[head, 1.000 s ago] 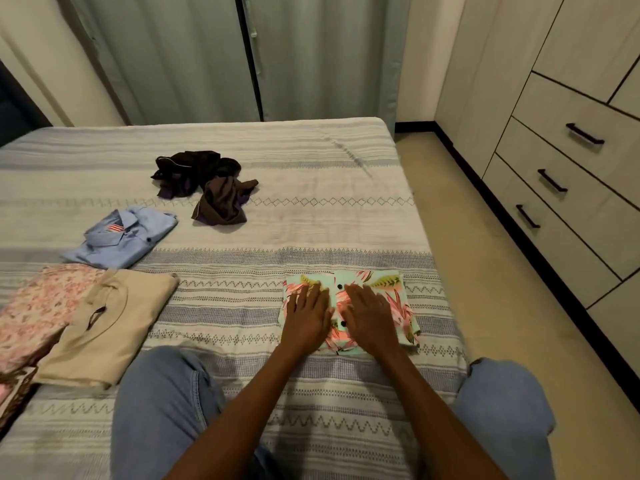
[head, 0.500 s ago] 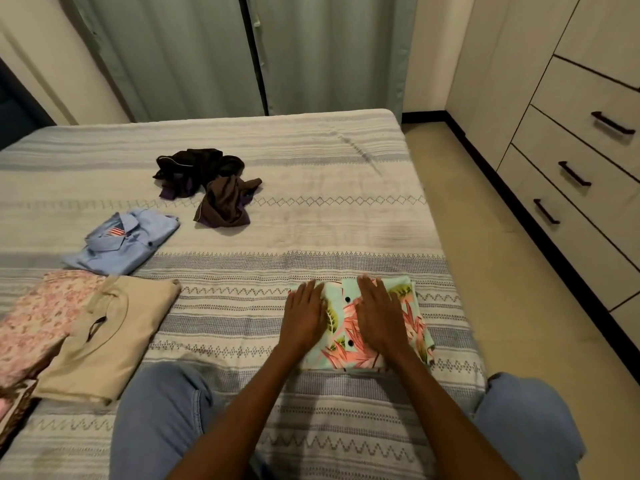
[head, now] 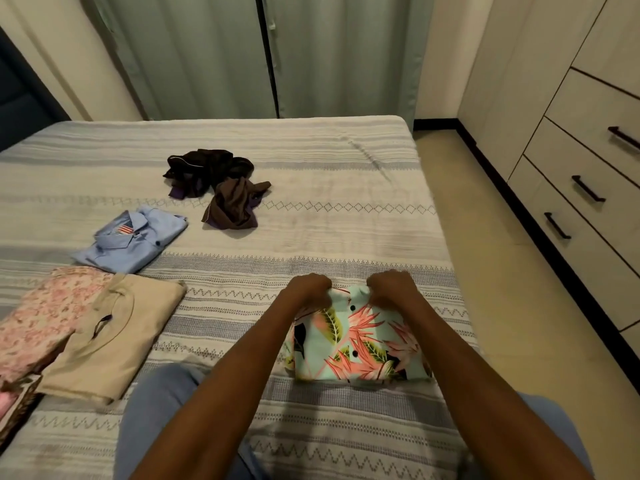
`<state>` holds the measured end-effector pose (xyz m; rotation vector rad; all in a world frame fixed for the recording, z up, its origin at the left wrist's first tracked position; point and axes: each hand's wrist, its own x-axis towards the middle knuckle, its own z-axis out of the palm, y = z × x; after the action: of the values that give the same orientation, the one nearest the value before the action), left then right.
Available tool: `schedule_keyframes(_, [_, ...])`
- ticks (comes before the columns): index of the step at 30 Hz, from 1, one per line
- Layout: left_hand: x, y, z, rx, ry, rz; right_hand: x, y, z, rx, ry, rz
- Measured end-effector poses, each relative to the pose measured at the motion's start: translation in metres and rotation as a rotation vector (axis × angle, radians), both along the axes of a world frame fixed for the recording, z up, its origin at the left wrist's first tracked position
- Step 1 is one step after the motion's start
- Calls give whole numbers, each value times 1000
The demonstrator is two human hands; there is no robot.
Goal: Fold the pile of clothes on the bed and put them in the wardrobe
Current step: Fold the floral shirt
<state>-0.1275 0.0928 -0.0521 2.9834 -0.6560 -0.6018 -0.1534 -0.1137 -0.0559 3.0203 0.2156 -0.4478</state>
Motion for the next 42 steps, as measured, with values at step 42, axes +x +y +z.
schedule_keyframes(42, [128,406,-37,-280,-427,1154,306,496,-78,380,-51,643])
